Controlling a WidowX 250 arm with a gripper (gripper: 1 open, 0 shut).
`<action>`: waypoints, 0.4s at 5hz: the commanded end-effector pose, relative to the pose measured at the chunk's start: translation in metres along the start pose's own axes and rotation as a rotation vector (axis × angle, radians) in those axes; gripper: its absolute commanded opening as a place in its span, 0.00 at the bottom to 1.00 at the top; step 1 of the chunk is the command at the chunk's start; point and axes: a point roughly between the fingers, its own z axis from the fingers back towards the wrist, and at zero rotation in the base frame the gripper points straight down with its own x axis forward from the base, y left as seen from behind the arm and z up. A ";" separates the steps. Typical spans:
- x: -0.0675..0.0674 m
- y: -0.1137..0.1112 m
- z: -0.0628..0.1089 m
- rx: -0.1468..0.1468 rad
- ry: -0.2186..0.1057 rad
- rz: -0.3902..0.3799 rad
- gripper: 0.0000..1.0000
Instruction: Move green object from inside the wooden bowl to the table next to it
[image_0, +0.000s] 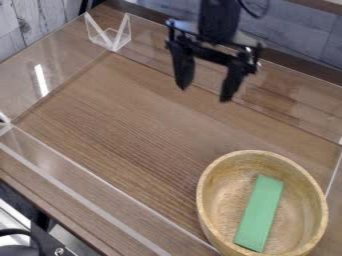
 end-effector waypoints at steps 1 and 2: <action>-0.015 -0.031 -0.006 -0.034 -0.040 0.013 1.00; -0.031 -0.064 -0.027 -0.050 -0.045 0.015 1.00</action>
